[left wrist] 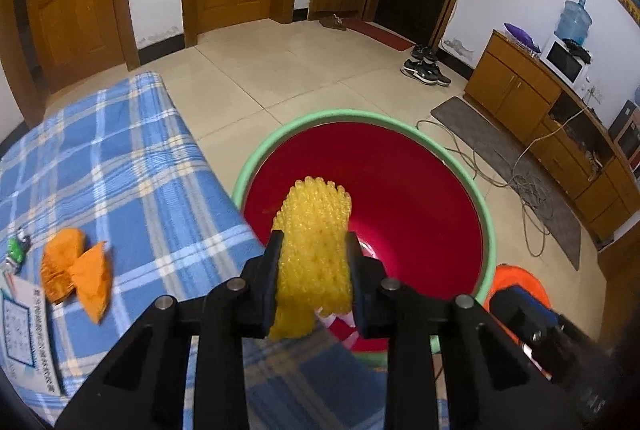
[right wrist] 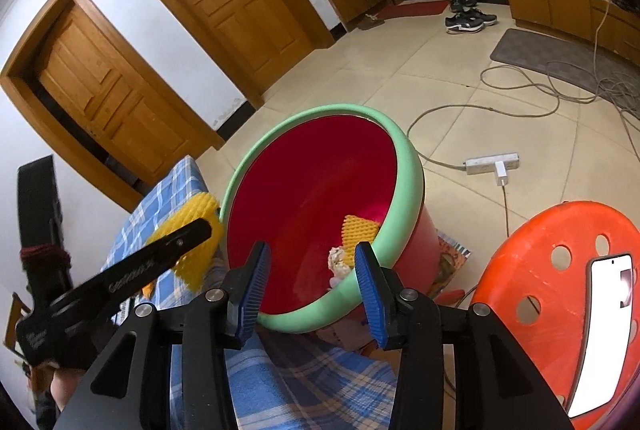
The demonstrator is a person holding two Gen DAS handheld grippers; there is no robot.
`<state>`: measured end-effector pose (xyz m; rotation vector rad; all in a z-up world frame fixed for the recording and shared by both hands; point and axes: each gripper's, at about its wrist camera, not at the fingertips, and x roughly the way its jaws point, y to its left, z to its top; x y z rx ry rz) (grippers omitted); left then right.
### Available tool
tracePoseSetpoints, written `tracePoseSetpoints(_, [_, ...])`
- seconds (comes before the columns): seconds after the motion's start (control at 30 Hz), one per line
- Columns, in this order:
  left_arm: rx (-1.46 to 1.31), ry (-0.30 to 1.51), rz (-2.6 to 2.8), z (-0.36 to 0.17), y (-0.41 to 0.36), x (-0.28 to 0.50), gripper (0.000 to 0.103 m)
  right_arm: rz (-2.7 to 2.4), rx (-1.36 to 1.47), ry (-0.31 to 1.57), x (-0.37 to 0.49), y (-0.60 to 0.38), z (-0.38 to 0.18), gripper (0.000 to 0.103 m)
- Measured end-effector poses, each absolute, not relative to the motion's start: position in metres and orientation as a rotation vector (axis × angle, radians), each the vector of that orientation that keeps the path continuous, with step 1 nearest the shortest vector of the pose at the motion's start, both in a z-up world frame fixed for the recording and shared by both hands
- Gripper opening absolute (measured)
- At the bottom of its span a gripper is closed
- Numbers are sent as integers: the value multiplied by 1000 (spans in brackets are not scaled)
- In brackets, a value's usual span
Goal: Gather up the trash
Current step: 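Carry the foam net and white packet over the red bucket and open both tools, then move both open tools back over the table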
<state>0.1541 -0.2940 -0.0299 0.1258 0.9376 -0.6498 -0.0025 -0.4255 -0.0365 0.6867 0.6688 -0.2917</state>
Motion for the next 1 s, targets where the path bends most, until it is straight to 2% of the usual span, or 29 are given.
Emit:
tracePoseSetpoints(0.2, [77, 929, -694, -24, -300, 162, 31, -294, 701, 673, -3, -431, -40, 46])
tracePoseSetpoints(0.23, [73, 930, -701, -22, -300, 163, 34, -295, 702, 674, -4, -432, -40, 46])
tracePoseSetpoints(0.3, [69, 925, -697, -19, -299, 162, 49, -294, 703, 676, -4, -432, -41, 46])
tracePoseSetpoints(0.37, [70, 916, -682, -16, -297, 162, 55, -295, 698, 677, -4, -430, -40, 46])
tracePoseSetpoints(0.63, [75, 899, -647, -5, -280, 153, 56, -270, 683, 678, -6, -423, -33, 48])
tracePoseSetpoints(0.87, [57, 871, -572, 7, -241, 142, 59, -247, 644, 672, -9, -407, -23, 68])
tracePoseSetpoints(1.0, [64, 850, -502, 11, -209, 136, 60, -235, 634, 677, -9, -397, -22, 72])
